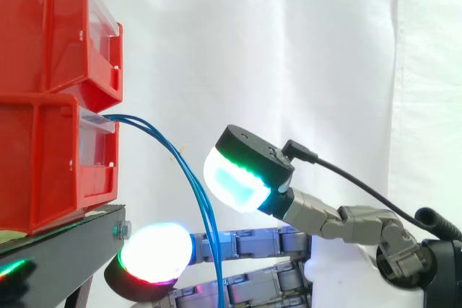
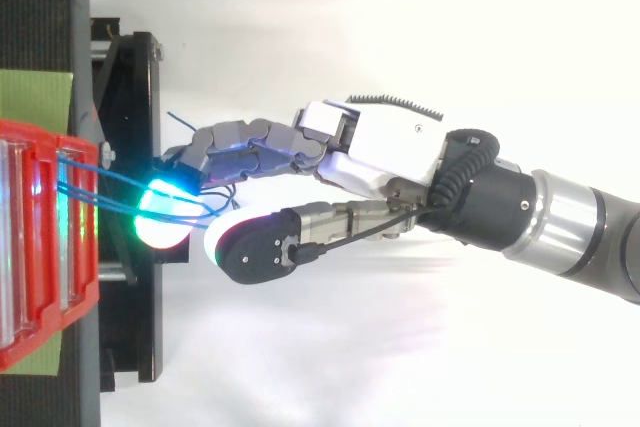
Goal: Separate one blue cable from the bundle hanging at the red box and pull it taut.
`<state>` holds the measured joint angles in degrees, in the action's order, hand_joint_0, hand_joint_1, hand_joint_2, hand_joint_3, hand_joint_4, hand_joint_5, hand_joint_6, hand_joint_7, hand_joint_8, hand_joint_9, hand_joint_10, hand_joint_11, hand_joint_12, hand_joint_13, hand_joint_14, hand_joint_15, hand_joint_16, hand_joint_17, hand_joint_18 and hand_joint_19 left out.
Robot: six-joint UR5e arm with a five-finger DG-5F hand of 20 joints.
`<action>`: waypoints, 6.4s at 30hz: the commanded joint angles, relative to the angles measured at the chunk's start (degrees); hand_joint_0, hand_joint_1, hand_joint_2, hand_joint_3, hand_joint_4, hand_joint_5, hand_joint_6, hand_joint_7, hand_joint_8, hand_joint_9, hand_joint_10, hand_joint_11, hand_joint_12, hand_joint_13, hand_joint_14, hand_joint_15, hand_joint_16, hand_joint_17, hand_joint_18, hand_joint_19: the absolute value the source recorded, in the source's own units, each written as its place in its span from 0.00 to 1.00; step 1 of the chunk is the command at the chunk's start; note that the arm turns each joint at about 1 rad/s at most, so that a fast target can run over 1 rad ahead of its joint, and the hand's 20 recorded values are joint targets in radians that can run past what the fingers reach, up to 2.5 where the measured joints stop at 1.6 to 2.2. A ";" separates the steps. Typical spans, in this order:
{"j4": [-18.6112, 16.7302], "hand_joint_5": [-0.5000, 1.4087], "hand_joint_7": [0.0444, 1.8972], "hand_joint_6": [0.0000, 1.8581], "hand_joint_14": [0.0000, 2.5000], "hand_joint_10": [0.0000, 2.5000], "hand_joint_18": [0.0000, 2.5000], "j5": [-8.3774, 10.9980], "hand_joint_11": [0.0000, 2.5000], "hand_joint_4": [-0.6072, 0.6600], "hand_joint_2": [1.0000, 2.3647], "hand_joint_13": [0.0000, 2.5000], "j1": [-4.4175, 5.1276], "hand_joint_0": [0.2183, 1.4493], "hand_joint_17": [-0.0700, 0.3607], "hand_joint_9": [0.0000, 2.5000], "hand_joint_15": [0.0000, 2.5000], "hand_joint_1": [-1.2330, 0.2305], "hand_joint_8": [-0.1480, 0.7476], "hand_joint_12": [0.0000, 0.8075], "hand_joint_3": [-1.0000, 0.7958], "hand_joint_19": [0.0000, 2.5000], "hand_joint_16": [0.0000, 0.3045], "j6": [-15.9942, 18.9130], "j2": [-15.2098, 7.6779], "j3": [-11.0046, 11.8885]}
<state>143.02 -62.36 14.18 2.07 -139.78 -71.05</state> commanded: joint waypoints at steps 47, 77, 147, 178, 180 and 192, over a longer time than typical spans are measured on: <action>7.53 0.19 0.63 0.27 0.00 0.00 0.10 -2.59 0.11 0.64 0.01 0.15 -1.70 0.30 0.28 0.25 0.00 0.44 0.47 0.29 0.33 0.00 0.08 -0.48 5.22 0.56; 14.30 0.15 0.39 0.50 0.00 0.01 0.13 -2.59 0.19 0.60 0.00 0.18 -2.22 0.38 0.29 0.26 0.02 0.27 0.45 0.30 0.28 0.02 0.08 -2.07 8.03 0.56; 21.51 0.17 0.48 0.49 0.00 0.01 0.14 -1.62 0.25 0.59 0.00 0.18 -3.98 0.36 0.32 0.28 0.06 0.26 0.45 0.34 0.28 0.06 0.10 -5.58 11.11 0.56; 18.96 0.18 0.57 0.49 0.00 0.01 0.12 -1.45 0.26 0.47 0.01 0.18 -5.30 0.36 0.32 0.32 0.07 0.27 0.45 0.34 0.40 0.07 0.10 -10.94 11.11 0.82; 18.87 0.18 0.58 0.49 0.00 0.01 0.12 -1.36 0.26 0.46 0.01 0.18 -5.30 0.37 0.32 0.32 0.06 0.26 0.45 0.34 0.41 0.07 0.10 -10.85 11.11 0.82; 18.96 0.17 0.53 0.51 0.00 0.01 0.13 -1.45 0.26 0.41 0.00 0.18 -4.95 0.42 0.32 0.31 0.06 0.21 0.43 0.34 0.28 0.06 0.10 -10.94 11.11 0.82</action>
<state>161.98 -63.81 9.20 -8.86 -128.67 -70.23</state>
